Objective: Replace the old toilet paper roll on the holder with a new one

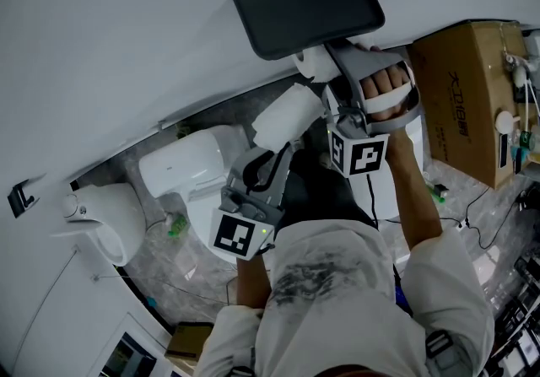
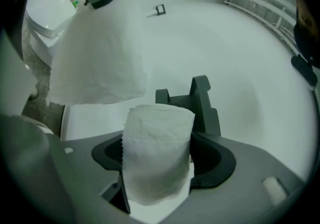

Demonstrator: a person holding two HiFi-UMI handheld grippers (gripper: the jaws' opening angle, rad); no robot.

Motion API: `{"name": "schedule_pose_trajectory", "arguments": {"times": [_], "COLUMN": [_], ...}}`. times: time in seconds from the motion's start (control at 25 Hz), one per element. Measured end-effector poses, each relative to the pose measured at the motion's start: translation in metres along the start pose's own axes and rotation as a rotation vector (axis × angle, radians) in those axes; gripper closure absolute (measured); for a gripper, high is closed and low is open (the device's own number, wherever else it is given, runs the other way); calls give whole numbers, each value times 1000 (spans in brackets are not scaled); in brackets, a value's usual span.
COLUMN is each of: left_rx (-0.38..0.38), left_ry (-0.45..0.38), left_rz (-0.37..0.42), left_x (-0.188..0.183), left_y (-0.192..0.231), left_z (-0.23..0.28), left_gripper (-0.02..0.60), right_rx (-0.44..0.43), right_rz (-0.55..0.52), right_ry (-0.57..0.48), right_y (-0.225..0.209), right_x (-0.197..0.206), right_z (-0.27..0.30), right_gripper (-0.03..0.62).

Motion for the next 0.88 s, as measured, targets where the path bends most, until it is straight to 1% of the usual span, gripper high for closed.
{"name": "schedule_pose_trajectory", "arguments": {"times": [0.28, 0.52, 0.88], "left_rx": [-15, -24, -33], "left_ry": [-7, -6, -31], "left_rz": [-2, 3, 12], "left_x": [0, -1, -8], "left_y": [2, 3, 0], "left_z": [-7, -10, -18], "left_gripper": [563, 563, 563], "right_rx": [2, -1, -3], "right_rz": [-18, 9, 65], "right_ry": [-34, -51, -80], "right_y": [4, 7, 5], "right_x": [-14, -18, -22], "right_z": [-1, -2, -13], "right_gripper": [229, 223, 170]}}
Point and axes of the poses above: the fingertips, and each gripper's own axes: z forward along the fingers, y to its left, x out of its underside, the point moved 1 cm from there along -z, backward along the fingers, and after that the axes turned 5 degrees about z, right-handed, at the moved point
